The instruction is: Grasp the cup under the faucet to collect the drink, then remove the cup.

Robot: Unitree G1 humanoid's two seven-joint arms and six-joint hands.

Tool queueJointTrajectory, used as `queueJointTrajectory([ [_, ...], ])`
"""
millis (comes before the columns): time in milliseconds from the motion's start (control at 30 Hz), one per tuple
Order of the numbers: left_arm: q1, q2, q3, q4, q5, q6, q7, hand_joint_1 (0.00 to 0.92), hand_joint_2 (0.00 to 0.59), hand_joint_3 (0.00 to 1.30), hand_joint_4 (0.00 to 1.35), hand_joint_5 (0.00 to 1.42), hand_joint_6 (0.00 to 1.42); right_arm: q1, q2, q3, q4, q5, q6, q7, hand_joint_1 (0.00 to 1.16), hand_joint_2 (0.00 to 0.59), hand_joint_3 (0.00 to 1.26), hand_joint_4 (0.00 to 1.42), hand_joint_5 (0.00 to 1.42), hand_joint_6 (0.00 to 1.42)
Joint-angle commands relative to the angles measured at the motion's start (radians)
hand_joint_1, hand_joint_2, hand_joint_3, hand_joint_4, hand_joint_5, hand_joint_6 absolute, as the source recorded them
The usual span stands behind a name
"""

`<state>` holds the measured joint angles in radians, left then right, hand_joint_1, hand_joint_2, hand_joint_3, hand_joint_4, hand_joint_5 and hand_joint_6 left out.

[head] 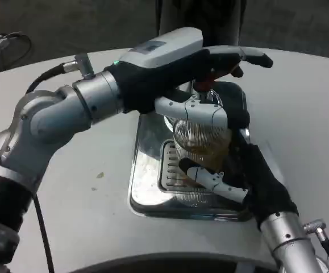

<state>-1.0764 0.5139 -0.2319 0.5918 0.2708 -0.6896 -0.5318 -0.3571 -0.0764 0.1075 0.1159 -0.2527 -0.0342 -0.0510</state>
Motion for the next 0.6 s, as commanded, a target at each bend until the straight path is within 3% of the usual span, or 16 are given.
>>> queueJointTrajectory([
  [33,0.009,0.004,-0.035,0.027,0.043,0.004,-0.018,0.0,0.095,0.2,0.15,0.26,0.18,-0.011,0.013,0.009,0.017,-0.004,-0.024,-0.017,0.71,0.204,0.0,0.06,0.12,0.0],
  [600,0.008,0.003,-0.04,0.035,0.051,0.011,0.0,0.0,0.097,0.2,0.15,0.26,0.18,-0.01,0.033,0.007,0.013,-0.019,-0.007,-0.057,0.71,0.216,0.0,0.08,0.14,0.0],
])
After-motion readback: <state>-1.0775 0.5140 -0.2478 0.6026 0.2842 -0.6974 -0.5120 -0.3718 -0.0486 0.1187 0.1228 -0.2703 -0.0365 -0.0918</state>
